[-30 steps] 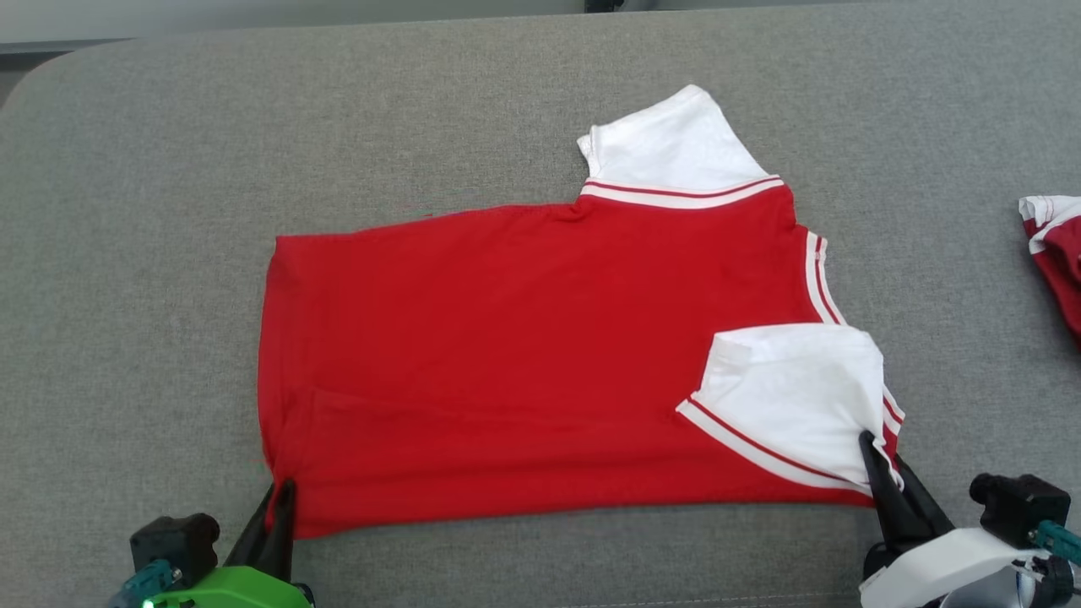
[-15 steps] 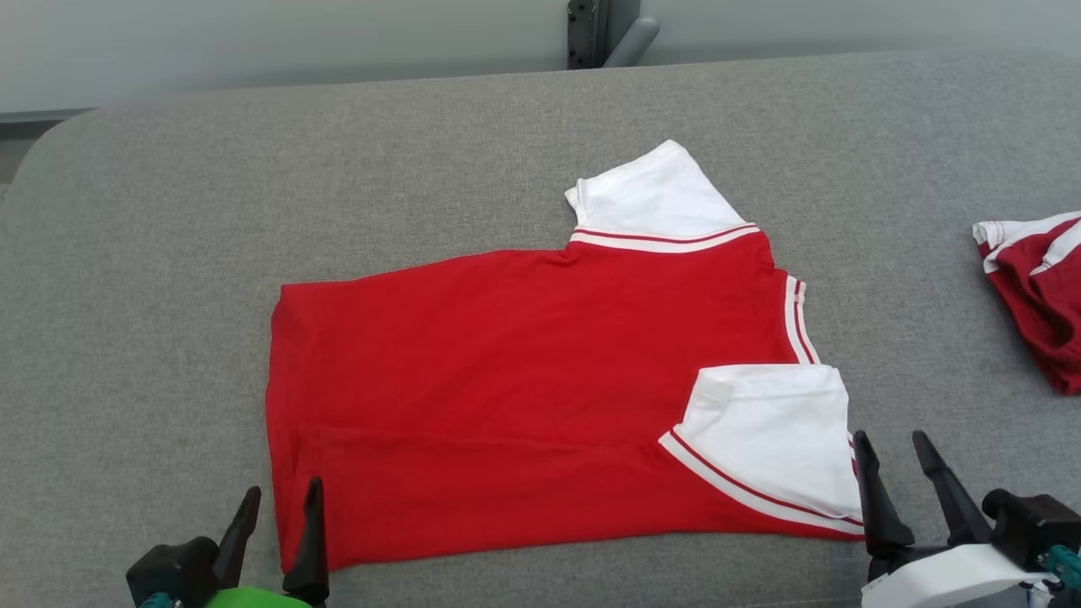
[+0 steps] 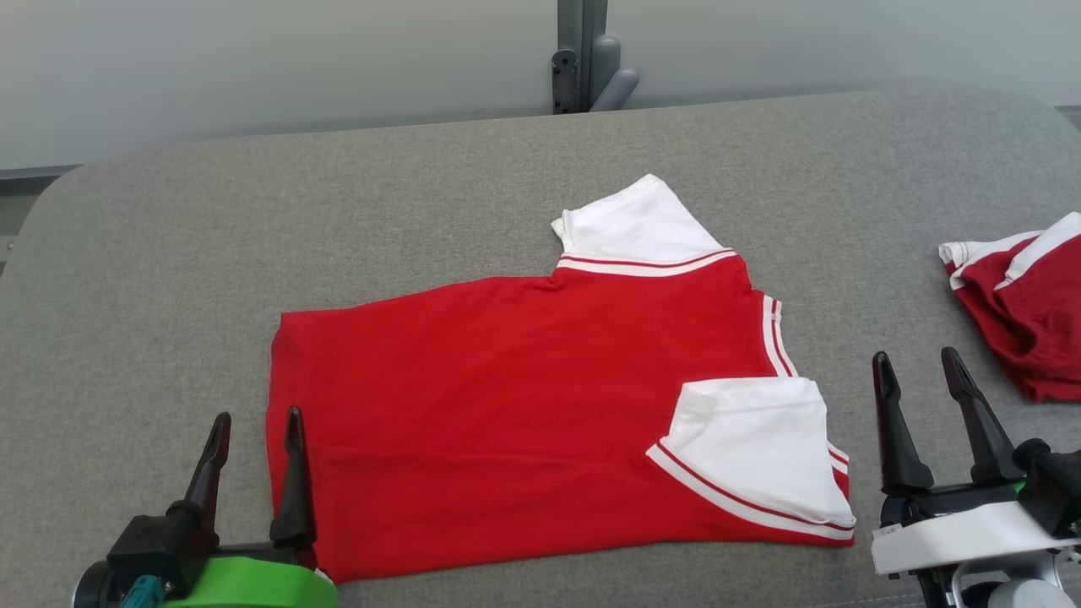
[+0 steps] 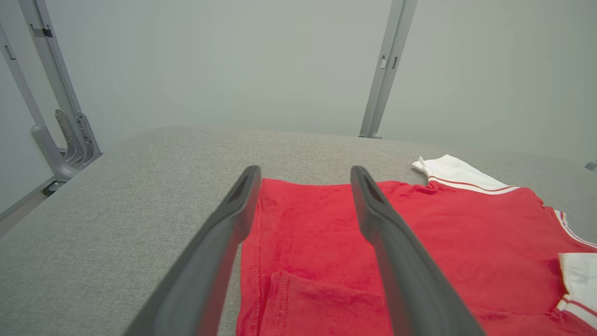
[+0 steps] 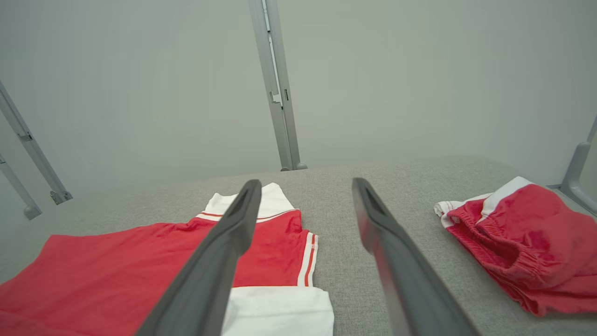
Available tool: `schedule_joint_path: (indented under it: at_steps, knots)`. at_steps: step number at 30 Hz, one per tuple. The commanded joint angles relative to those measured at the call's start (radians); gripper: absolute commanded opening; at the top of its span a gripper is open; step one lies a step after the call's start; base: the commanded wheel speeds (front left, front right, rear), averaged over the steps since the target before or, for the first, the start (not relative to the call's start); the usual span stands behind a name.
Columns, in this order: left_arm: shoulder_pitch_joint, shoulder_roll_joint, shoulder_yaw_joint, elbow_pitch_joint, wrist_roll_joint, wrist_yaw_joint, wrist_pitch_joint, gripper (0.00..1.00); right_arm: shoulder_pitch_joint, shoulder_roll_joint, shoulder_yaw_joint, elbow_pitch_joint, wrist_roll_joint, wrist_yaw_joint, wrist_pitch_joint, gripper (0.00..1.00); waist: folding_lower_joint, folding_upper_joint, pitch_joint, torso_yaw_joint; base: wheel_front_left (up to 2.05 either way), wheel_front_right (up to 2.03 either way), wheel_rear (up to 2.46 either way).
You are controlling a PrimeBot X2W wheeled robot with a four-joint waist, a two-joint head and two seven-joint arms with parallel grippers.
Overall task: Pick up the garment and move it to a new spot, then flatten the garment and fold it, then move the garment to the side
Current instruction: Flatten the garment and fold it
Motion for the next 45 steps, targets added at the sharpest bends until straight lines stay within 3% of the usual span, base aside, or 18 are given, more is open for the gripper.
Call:
schedule_joint_path:
  at_steps: [1, 6, 13, 20, 28, 29, 30, 31, 32, 40, 45]
  knots:
    - [-0.017, 0.01, 0.0, 0.004, 0.012, 0.008, 0.005, 1.0, 0.009, 0.004, 0.002, -0.009, -0.007, -0.002, 0.005, 1.0, 0.0, 0.0, 0.003, -0.001, 0.0, 0.0, 0.0]
    - [-0.065, 0.014, -0.001, 0.01, 0.022, 0.023, 0.017, 1.0, -0.006, 0.004, 0.008, -0.023, 0.005, -0.002, 0.012, 1.0, 0.0, 0.0, 0.029, -0.009, 0.0, 0.0, 0.0]
    - [-0.234, 0.041, 0.0, 0.097, -0.007, -0.016, 0.1, 1.0, -0.05, -0.014, 0.025, -0.036, 0.019, -0.001, 0.018, 1.0, 0.0, 0.0, 0.102, -0.029, 0.0, 0.0, 0.0]
    - [-0.455, 0.058, 0.017, 0.358, -0.102, -0.082, 0.254, 1.0, -0.125, -0.045, 0.067, -0.013, 0.043, -0.001, 0.004, 1.0, 0.0, 0.0, 0.206, -0.058, 0.0, 0.0, 0.0]
    - [-0.587, 0.077, 0.063, 0.594, -0.181, -0.118, 0.293, 1.0, -0.186, -0.064, 0.109, 0.033, 0.068, -0.001, -0.015, 1.0, 0.0, 0.0, 0.263, -0.078, 0.0, 0.0, 0.0]
    - [-0.594, 0.077, 0.062, 0.611, -0.187, -0.123, 0.294, 0.9, -0.19, -0.066, 0.108, 0.04, 0.071, -0.001, -0.016, 1.0, 0.0, 0.0, 0.265, -0.077, 0.0, 0.0, 0.0]
    - [-0.603, 0.077, 0.06, 0.625, -0.187, -0.129, 0.293, 0.57, -0.195, -0.069, 0.106, 0.047, 0.071, -0.001, -0.017, 1.0, 0.0, 0.0, 0.266, -0.076, 0.0, 0.0, 0.0]
    - [-0.61, 0.079, 0.059, 0.638, -0.189, -0.135, 0.289, 0.1, -0.203, -0.073, 0.105, 0.055, 0.074, -0.001, -0.017, 1.0, 0.0, 0.0, 0.268, -0.074, 0.0, 0.0, 0.0]
    - [-0.615, 0.08, 0.058, 0.651, -0.192, -0.139, 0.284, 0.0, -0.212, -0.077, 0.105, 0.063, 0.078, -0.001, -0.019, 1.0, 0.0, 0.0, 0.269, -0.074, 0.0, 0.0, 0.0]
    - [-0.669, 0.063, 0.021, 0.697, -0.168, -0.158, 0.208, 0.0, -0.395, -0.138, 0.061, 0.179, 0.097, -0.001, -0.027, 1.0, 0.0, 0.0, 0.281, -0.045, 0.0, 0.0, 0.0]
    - [-0.731, 0.013, -0.037, 0.697, -0.15, -0.167, 0.187, 0.0, -0.564, -0.197, 0.055, 0.315, 0.13, -0.001, -0.029, 1.0, 0.0, 0.0, 0.317, 0.036, 0.0, 0.0, 0.0]
